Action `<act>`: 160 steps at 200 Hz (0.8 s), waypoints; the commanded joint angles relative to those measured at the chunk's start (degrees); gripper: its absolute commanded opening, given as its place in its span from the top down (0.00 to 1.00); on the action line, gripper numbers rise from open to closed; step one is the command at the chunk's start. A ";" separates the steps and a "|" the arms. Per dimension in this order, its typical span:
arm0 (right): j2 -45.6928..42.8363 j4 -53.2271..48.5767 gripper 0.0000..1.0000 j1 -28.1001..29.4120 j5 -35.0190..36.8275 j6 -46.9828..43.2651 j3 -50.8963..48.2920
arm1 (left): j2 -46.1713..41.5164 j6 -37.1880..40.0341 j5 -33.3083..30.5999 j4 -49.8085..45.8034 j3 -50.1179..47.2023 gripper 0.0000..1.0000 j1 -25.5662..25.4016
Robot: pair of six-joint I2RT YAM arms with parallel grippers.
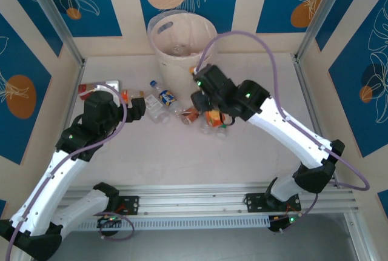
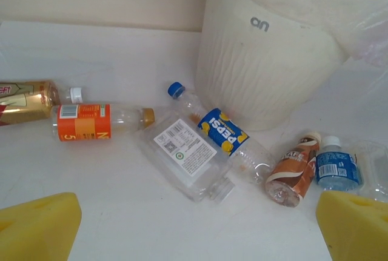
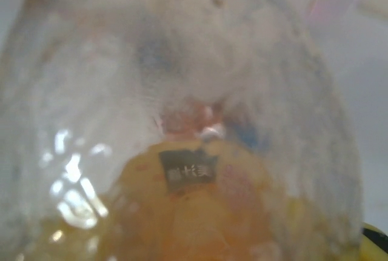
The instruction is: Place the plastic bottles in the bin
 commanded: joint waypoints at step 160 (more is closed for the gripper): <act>42.73 34.19 0.57 -18.75 -13.61 -9.57 53.62 | -2.76 -6.46 5.70 4.79 -10.87 0.00 0.42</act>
